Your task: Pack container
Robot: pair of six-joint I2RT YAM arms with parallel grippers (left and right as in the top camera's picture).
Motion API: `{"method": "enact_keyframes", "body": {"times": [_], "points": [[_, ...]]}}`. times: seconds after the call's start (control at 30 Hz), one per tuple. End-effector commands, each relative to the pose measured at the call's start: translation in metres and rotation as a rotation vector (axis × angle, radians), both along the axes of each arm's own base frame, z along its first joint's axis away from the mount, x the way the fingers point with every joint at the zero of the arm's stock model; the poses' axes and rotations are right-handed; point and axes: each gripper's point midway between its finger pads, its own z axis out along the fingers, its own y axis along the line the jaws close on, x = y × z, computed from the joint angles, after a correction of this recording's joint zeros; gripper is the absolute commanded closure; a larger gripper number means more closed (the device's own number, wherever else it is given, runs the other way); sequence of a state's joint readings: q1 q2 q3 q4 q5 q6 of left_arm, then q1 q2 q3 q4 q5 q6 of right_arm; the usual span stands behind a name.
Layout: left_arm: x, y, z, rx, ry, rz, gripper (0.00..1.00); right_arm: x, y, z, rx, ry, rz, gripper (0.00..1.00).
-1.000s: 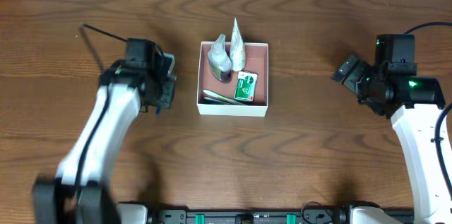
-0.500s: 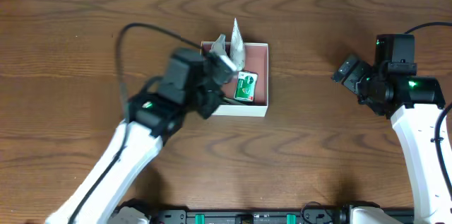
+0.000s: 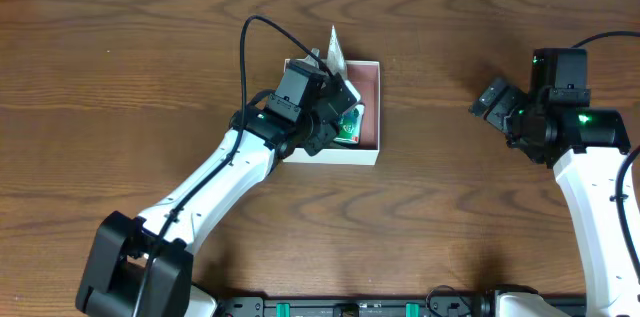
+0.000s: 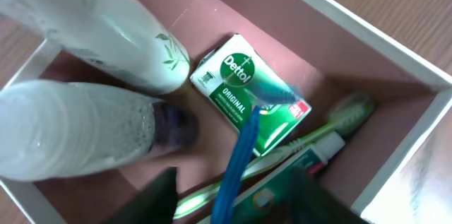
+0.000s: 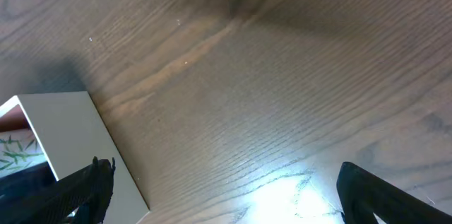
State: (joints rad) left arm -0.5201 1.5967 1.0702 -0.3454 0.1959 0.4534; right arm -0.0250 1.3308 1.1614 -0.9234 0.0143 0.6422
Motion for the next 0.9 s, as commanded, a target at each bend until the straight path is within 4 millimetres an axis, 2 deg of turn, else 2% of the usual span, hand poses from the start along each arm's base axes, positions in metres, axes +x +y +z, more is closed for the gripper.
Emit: {"method": "enact_keyframes", "body": {"times": [0.0, 0.13, 0.2, 0.23, 0.33, 0.4, 0.43, 0.57, 0.6, 0.63, 0.67, 0.73, 0.87], "points": [[-0.005, 0.001, 0.018, -0.035, -0.016, 0.024, 0.43, 0.000, -0.001, 0.001, -0.002, 0.000, -0.001, 0.01], [-0.018, 0.012, 0.058, -0.055, -0.070, 0.038, 0.41, 0.000, -0.001, 0.001, -0.002, 0.000, -0.001, 0.01], [-0.024, 0.032, 0.080, -0.024, -0.130, 0.090, 0.40, 0.000, -0.001, 0.001, -0.002, 0.000, -0.001, 0.01], [-0.025, 0.045, 0.090, 0.003, -0.162, 0.128, 0.40, 0.000, -0.001, 0.001, -0.002, 0.000, -0.001, 0.01], [-0.031, 0.104, 0.119, 0.082, -0.251, 0.350, 0.34, 0.000, -0.001, 0.001, -0.002, 0.000, -0.001, 0.01], [-0.038, 0.148, 0.137, 0.077, -0.280, 0.557, 0.30, 0.000, -0.001, 0.001, -0.002, 0.000, -0.001, 0.01], [-0.042, 0.163, 0.141, 0.057, -0.279, 0.637, 0.29, 0.000, -0.001, 0.001, -0.002, 0.000, -0.001, 0.01], [-0.054, 0.218, 0.151, -0.077, -0.253, 0.963, 0.25, 0.000, -0.001, 0.001, -0.002, 0.000, -0.001, 0.01], [-0.058, 0.230, 0.152, -0.105, -0.245, 1.039, 0.22, 0.000, -0.001, 0.001, -0.002, 0.000, -0.001, 0.01], [-0.061, 0.240, 0.151, -0.124, -0.236, 1.099, 0.14, 0.000, -0.001, 0.001, -0.002, 0.000, -0.001, 0.01], [-0.063, 0.247, 0.150, -0.132, -0.227, 1.139, 0.02, 0.000, -0.001, 0.001, -0.002, 0.000, -0.001, 0.01], [-0.068, 0.257, 0.145, -0.134, -0.201, 1.199, 0.02, 0.000, -0.001, 0.001, -0.002, 0.000, -0.001, 0.01], [-0.075, 0.259, 0.131, -0.103, -0.142, 1.223, 0.02, 0.000, -0.001, 0.001, -0.002, 0.000, -0.001, 0.01]]}}
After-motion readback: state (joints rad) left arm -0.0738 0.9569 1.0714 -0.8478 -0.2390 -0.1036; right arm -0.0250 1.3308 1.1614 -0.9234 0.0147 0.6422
